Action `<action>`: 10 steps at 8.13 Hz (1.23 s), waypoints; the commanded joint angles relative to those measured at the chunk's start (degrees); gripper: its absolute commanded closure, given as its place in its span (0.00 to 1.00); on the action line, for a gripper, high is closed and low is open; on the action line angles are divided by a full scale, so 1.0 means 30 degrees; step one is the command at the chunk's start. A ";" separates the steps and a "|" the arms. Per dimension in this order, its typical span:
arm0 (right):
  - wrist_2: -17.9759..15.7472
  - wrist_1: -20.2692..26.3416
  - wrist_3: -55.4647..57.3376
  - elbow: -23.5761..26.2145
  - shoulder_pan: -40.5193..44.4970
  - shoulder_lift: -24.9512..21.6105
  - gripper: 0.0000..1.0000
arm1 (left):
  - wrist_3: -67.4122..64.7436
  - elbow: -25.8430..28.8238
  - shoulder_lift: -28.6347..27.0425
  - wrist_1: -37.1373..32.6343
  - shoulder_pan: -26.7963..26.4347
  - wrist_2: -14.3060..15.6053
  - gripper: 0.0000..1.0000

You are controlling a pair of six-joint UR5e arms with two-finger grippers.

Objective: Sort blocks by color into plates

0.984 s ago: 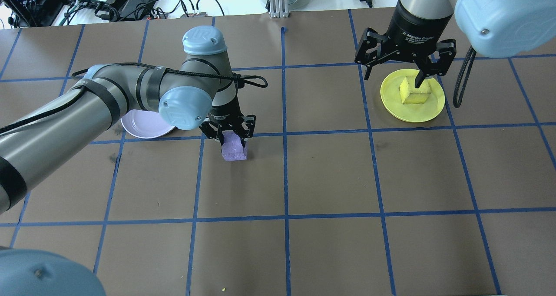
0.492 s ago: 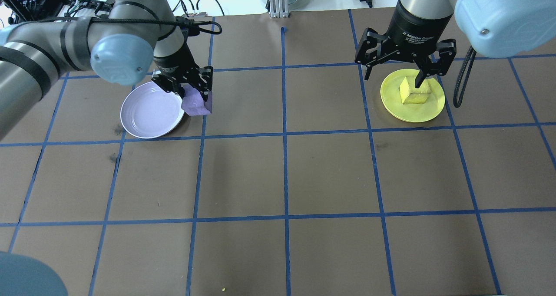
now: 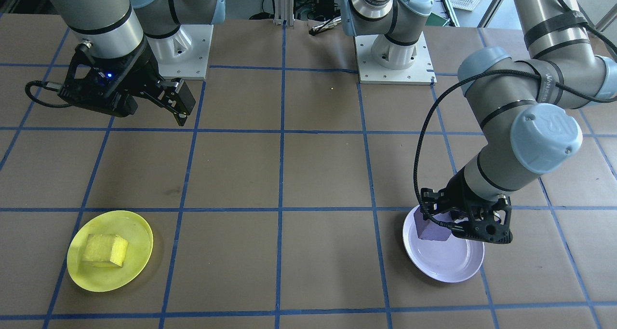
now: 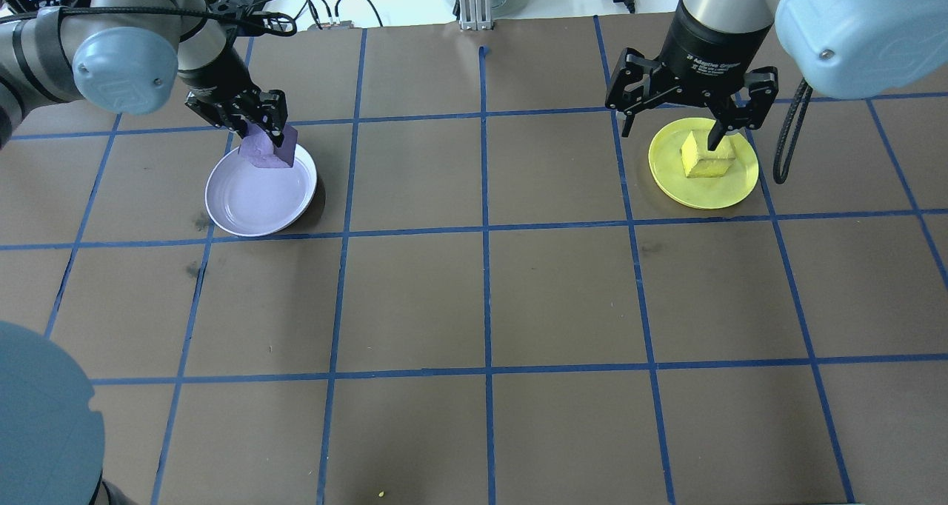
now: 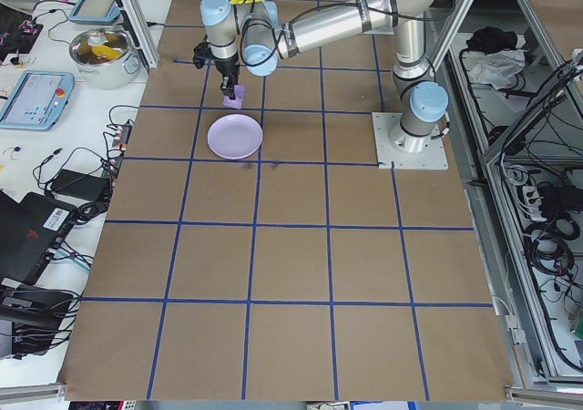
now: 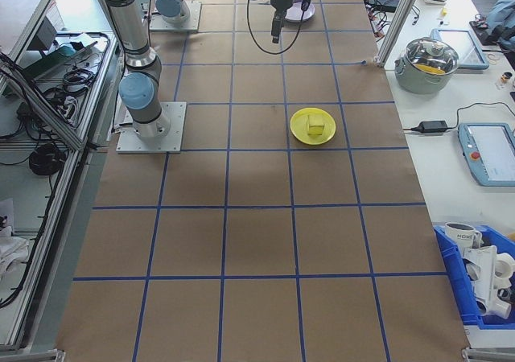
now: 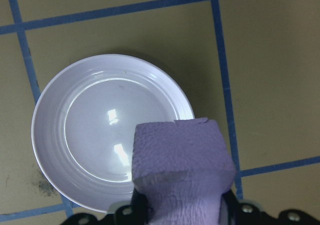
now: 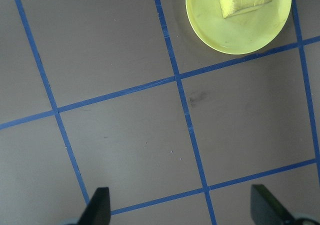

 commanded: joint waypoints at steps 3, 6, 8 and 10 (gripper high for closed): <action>-0.0001 0.0006 0.0029 0.0030 0.0021 0.0000 0.00 | 0.1988 0.0024 -0.1863 0.0410 0.2008 0.0105 0.98; -0.0001 0.0035 0.0000 0.0030 0.0021 0.0000 0.00 | 0.1812 0.0083 -0.2132 -0.0870 0.2037 0.0773 0.00; 0.0057 -0.0052 0.0029 0.0030 -0.0008 0.0000 0.00 | 0.1345 0.0083 -0.1315 -0.1230 0.2008 0.1014 0.00; -0.0030 -0.0023 0.0000 0.0059 -0.0008 0.0000 0.00 | -0.0026 0.0113 -0.0116 -0.1465 0.1309 0.0955 0.00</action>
